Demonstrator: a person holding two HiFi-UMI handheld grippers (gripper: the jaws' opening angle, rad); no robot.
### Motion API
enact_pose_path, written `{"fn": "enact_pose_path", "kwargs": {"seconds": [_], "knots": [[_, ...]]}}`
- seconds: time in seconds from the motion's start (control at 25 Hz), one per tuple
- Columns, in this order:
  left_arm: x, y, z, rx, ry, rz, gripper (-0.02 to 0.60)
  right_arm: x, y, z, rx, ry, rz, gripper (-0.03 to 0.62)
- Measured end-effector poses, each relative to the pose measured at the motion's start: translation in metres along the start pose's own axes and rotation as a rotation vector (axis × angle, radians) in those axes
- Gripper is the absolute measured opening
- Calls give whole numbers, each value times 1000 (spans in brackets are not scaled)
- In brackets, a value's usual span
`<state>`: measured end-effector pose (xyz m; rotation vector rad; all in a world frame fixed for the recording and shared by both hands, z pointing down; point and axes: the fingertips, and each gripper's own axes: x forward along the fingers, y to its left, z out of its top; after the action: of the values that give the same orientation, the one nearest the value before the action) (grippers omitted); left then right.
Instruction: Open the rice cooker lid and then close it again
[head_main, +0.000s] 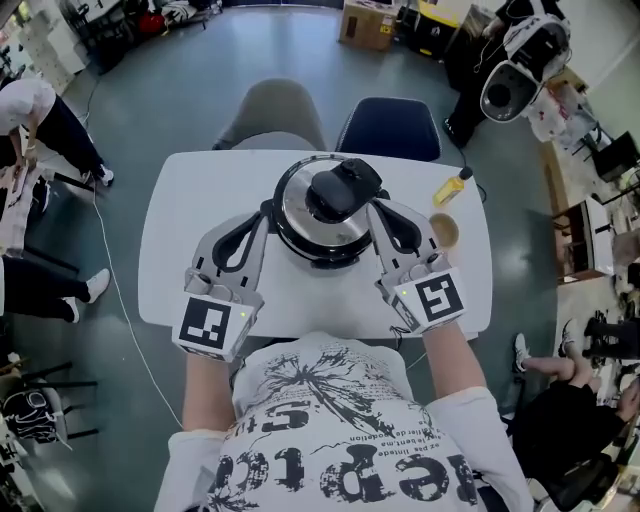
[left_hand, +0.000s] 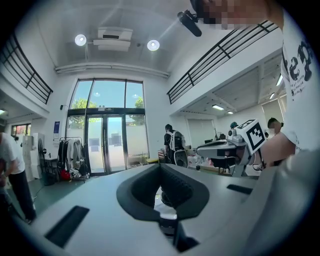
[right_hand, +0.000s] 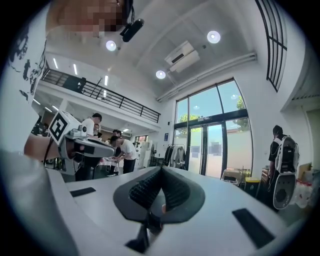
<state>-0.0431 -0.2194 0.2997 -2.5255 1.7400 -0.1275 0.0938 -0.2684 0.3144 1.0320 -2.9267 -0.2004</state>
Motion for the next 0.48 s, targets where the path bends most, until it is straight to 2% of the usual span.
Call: {"fn": "enact_pose_path", "kwargs": {"seconds": [0.2, 0.32, 0.48], "knots": [[5, -1, -5, 5, 9, -9, 12, -2, -7, -2, -1, 19, -26, 11], [6, -3, -10, 15, 36, -21, 12, -7, -11, 0, 33, 6, -38, 11], [10, -3, -9, 16, 29, -35, 12, -6, -17, 0, 52, 4, -61, 11]]}}
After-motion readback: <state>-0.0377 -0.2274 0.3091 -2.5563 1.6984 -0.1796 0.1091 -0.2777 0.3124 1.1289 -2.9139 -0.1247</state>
